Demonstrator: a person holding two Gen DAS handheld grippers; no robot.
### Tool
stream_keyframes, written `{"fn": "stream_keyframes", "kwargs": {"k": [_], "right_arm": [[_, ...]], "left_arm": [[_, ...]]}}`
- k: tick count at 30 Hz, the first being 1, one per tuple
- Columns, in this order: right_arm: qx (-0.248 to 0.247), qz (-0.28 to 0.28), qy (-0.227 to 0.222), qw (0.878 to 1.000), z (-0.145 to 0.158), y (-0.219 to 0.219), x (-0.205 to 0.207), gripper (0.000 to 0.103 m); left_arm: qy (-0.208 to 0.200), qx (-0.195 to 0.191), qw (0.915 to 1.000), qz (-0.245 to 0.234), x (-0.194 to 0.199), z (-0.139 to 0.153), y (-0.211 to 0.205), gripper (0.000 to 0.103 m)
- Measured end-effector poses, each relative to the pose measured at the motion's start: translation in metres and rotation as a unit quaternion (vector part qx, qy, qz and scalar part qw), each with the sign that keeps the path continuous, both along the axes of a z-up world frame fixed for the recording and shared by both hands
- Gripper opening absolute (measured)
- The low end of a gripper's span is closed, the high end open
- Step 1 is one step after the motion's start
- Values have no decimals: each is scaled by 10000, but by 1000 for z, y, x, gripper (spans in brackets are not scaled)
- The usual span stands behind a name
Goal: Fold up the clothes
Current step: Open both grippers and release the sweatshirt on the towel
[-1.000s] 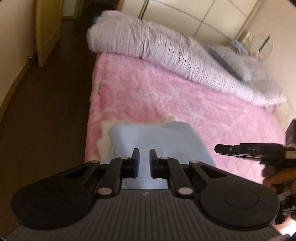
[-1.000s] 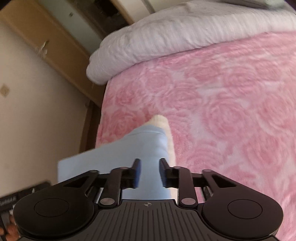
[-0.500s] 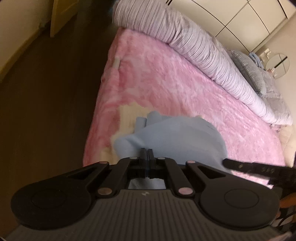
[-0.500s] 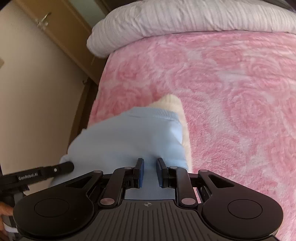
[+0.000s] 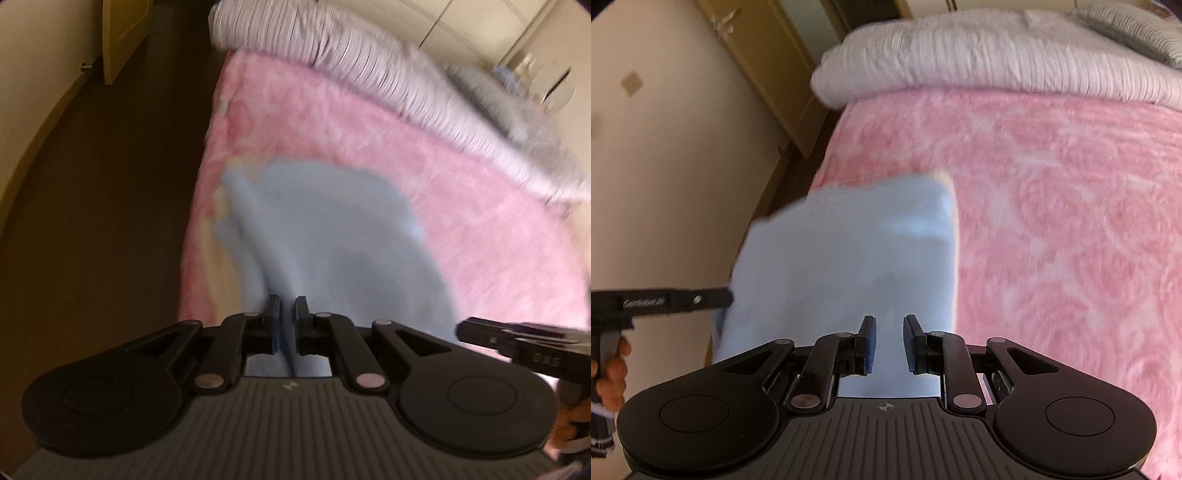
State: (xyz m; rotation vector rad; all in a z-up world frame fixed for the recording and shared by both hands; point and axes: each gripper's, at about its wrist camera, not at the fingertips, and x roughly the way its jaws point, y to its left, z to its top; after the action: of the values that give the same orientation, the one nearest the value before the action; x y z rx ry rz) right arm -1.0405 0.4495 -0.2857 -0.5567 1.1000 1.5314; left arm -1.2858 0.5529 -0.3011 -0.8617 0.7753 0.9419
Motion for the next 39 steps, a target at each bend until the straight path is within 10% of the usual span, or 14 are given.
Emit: {"fn": "stream_keyframes", "kwargs": {"k": [4, 11, 19, 39], "right_arm": [[-274, 187, -223, 9992, -28, 1, -16, 20], [93, 192, -125, 9997, 9, -11, -22, 20], [-621, 411, -503, 9960, -25, -19, -38, 20], [577, 0, -668, 9961, 141, -107, -37, 24]], "left_arm": [[-13, -20, 9999, 110, -3, 0, -2, 7], [-69, 82, 9999, 93, -6, 40, -30, 6], [414, -291, 9983, 281, 8, 12, -51, 14], [1053, 871, 9906, 72, 19, 179, -128, 48]]}}
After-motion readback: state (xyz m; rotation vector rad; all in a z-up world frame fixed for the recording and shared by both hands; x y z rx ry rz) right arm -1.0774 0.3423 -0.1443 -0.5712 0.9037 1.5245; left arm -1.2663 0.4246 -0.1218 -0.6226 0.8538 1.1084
